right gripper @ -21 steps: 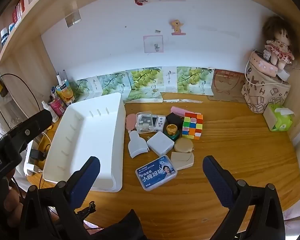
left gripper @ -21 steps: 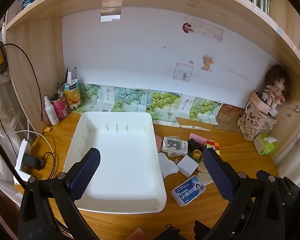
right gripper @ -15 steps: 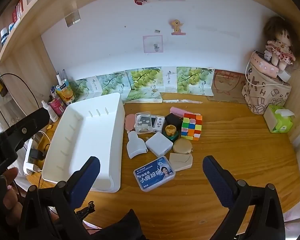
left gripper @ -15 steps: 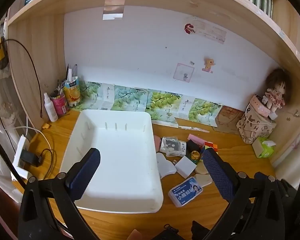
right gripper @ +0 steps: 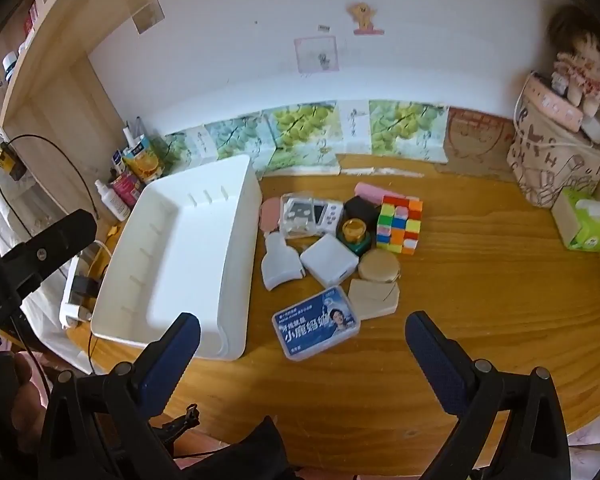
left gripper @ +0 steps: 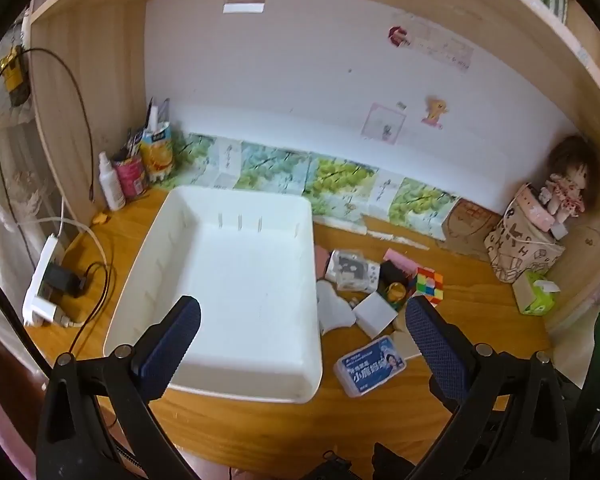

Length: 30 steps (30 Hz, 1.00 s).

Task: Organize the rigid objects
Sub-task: 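Move both tools toward the white tray and the object cluster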

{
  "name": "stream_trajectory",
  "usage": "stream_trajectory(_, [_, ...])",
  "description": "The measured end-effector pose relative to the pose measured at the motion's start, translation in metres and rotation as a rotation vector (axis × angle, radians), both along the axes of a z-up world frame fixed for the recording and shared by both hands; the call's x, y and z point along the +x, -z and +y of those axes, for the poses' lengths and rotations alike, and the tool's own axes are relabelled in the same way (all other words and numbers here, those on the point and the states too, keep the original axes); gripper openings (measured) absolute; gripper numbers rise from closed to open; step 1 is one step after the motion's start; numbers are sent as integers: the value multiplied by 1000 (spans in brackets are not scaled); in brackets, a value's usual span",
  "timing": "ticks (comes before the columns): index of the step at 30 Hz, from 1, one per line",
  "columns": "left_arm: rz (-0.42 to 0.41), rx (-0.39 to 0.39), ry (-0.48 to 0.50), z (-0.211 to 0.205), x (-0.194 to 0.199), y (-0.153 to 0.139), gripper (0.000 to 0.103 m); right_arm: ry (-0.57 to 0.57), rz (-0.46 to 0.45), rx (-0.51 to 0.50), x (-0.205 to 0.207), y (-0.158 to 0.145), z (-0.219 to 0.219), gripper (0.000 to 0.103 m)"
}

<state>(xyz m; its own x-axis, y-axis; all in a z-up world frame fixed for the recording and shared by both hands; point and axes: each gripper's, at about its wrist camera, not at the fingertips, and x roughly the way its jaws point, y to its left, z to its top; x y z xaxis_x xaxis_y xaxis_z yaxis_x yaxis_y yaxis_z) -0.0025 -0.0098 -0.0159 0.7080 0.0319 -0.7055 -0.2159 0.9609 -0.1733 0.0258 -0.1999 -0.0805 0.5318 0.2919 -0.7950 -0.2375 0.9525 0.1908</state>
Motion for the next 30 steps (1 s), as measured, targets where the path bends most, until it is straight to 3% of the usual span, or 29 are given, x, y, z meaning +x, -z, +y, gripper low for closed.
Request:
stream_trajectory(4, [39,8,-23,-2,-3,6,102,-30,43,15,0,11,-1,98])
stream_trajectory(17, [131,1,-127,15,-3,20,101,-67,149,48,14,30,0,98])
stream_trajectory(30, [218,-36,-100,52,26,39,100,79,260,108,37,44,-2,98])
